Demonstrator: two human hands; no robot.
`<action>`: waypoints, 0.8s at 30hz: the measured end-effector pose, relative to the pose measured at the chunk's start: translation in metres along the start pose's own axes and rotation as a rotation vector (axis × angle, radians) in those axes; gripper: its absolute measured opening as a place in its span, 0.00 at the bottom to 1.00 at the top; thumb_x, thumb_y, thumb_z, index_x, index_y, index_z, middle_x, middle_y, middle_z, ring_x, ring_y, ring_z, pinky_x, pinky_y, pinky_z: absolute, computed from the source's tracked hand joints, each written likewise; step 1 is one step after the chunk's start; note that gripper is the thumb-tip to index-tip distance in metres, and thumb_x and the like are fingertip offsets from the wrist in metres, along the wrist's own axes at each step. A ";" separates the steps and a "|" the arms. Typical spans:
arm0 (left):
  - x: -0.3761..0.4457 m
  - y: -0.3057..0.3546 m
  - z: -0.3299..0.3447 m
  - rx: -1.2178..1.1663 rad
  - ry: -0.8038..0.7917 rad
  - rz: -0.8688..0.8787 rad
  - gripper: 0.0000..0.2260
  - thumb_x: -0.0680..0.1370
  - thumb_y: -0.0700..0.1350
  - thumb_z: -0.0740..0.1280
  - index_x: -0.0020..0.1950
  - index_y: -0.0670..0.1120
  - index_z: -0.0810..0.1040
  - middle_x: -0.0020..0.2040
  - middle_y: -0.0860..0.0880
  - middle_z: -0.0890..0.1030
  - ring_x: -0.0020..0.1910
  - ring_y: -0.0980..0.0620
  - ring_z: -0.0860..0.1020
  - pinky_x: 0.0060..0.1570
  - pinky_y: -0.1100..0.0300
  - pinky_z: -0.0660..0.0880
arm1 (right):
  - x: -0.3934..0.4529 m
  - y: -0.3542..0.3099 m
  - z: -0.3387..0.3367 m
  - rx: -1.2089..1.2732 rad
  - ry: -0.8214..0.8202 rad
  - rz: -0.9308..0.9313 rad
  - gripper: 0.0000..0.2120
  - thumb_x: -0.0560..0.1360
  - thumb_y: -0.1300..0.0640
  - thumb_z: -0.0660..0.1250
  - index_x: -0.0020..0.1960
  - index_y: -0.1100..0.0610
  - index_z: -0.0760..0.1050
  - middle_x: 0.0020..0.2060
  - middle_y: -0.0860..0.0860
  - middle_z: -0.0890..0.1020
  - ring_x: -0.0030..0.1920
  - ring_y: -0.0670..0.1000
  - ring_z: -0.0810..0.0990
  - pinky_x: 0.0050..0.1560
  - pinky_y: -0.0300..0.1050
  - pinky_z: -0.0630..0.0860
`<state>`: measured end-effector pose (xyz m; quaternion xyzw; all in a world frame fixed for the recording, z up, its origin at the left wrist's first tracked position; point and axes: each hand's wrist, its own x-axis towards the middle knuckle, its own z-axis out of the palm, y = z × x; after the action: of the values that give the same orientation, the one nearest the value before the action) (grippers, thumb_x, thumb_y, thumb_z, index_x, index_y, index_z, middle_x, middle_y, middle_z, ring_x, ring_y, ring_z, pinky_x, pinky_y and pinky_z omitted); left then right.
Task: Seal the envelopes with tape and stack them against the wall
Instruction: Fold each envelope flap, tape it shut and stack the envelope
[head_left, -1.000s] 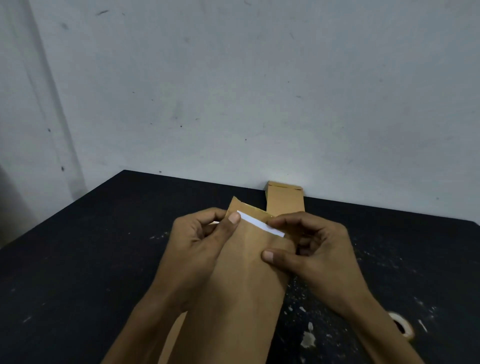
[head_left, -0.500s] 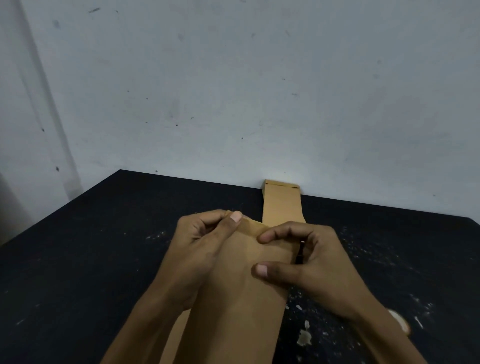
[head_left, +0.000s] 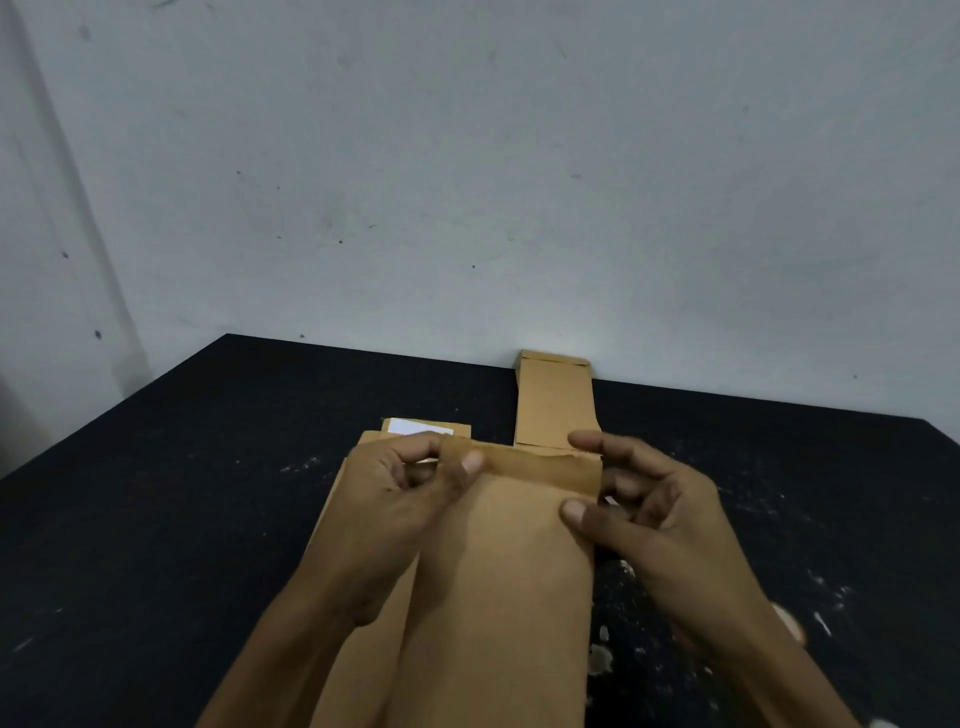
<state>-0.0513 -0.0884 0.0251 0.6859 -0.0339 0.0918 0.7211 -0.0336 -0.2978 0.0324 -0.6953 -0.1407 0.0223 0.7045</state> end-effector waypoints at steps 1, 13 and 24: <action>-0.001 -0.002 0.000 0.006 -0.055 -0.029 0.09 0.74 0.43 0.70 0.51 0.41 0.84 0.45 0.44 0.86 0.45 0.46 0.85 0.42 0.58 0.81 | -0.003 0.003 -0.004 -0.022 0.002 0.017 0.18 0.72 0.71 0.71 0.57 0.55 0.81 0.47 0.57 0.86 0.47 0.59 0.85 0.45 0.52 0.84; -0.002 -0.050 0.021 0.252 -0.346 -0.297 0.14 0.76 0.29 0.66 0.45 0.44 0.88 0.44 0.41 0.86 0.44 0.46 0.83 0.48 0.51 0.81 | -0.031 0.054 -0.050 -0.063 0.157 0.283 0.14 0.71 0.75 0.70 0.38 0.59 0.87 0.38 0.58 0.87 0.37 0.48 0.84 0.38 0.36 0.78; 0.020 -0.083 0.048 1.000 -0.339 0.012 0.19 0.72 0.53 0.64 0.63 0.56 0.80 0.55 0.59 0.77 0.55 0.60 0.73 0.50 0.65 0.71 | -0.010 0.087 -0.051 -0.811 0.144 -0.040 0.07 0.76 0.56 0.71 0.52 0.49 0.85 0.47 0.39 0.83 0.52 0.38 0.79 0.54 0.34 0.74</action>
<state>-0.0131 -0.1375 -0.0498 0.9511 -0.1058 -0.0112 0.2899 -0.0168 -0.3465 -0.0550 -0.9136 -0.1019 -0.0972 0.3815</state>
